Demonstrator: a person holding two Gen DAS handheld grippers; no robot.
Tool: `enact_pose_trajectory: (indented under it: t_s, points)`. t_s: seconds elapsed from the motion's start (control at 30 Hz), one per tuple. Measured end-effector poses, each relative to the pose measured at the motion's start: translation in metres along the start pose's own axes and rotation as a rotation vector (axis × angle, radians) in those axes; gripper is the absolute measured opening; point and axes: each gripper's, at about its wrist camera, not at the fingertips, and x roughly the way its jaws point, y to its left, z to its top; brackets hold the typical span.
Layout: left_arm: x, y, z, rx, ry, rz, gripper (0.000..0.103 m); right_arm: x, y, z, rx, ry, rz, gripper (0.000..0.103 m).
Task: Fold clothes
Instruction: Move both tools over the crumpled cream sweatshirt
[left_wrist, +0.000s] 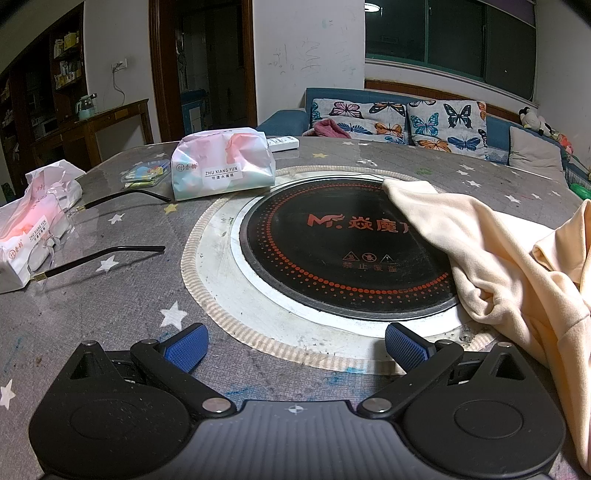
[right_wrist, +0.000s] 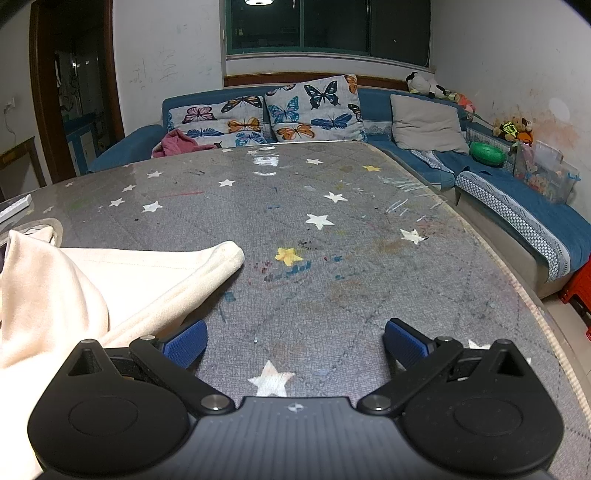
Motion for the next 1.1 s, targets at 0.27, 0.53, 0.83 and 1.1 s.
enact_pose_trajectory:
  t_s: [0.27,0.53,0.83,1.1]
  points:
    - [0.0,0.0,0.0,0.002,0.001,0.002,0.103,-0.027,-0.005,0.002,-0.021,-0.062,-0.011,0.103]
    - [-0.005,-0.001,0.0,0.002,0.013,-0.002,0.103,-0.075,0.009,-0.006,-0.063,-0.113,0.028,0.103]
    - [-0.016,-0.005,-0.001,-0.001,0.041,-0.014,0.103,-0.111,0.028,-0.024,-0.097,-0.135,0.073,0.103]
    - [-0.038,-0.016,-0.005,0.011,0.054,-0.033,0.103,-0.125,0.039,-0.037,-0.094,-0.138,0.104,0.103]
